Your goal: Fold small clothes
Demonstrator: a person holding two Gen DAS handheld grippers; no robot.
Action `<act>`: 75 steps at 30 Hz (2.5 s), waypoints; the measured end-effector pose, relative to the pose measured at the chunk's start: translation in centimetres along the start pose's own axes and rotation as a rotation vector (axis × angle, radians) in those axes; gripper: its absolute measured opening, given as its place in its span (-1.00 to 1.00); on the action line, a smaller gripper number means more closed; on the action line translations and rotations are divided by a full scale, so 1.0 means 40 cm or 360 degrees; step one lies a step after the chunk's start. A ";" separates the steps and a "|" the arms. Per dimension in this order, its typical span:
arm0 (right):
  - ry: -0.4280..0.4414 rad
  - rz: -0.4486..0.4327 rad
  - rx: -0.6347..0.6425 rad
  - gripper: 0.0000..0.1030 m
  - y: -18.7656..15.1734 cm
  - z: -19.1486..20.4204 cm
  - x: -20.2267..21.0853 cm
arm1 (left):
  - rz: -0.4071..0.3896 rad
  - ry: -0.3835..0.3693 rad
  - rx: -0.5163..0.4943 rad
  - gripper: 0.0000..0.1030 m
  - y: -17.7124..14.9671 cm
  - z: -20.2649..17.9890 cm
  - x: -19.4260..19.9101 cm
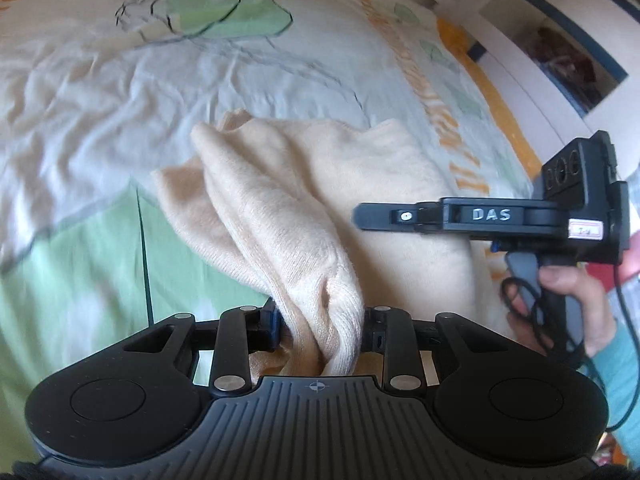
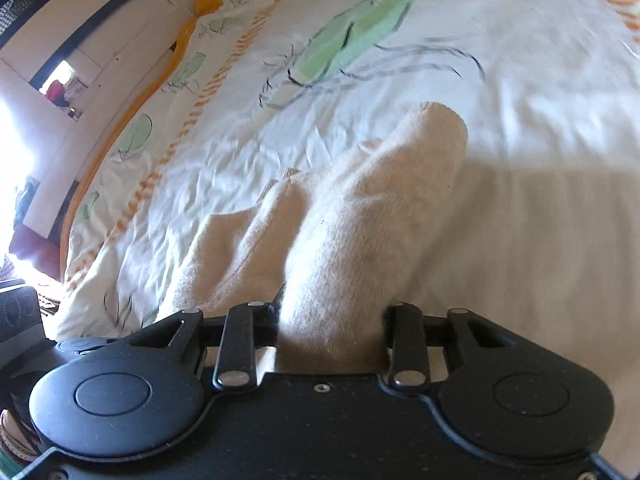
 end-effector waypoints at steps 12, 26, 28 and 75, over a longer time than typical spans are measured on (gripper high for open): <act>-0.0095 -0.0389 -0.0190 0.21 -0.063 -0.047 0.107 | 0.0011 0.0257 0.0161 -0.13 -0.121 0.095 0.057; -0.0262 -0.0430 -0.0126 0.41 -0.066 -0.112 0.035 | -0.0239 0.0388 -0.0103 -0.16 -0.097 -0.038 0.180; -0.0256 -0.0438 -0.0144 0.44 -0.063 -0.113 0.034 | -0.0299 0.0424 -0.0174 -0.16 -0.059 -0.064 0.194; -0.0568 -0.0401 0.0061 0.62 0.076 -0.026 0.065 | -0.0308 0.0711 -0.0134 -0.11 0.093 0.017 -0.002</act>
Point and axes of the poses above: each gripper's, at about its wrist camera, not at the fingertips, and x roughly against the way its jaws point, z to its left, y to its top, the point moved 2 cm from there along -x, roughly the way its jaws point, and after that the axes turned 1 degree about -x, right-handed, at the moved point
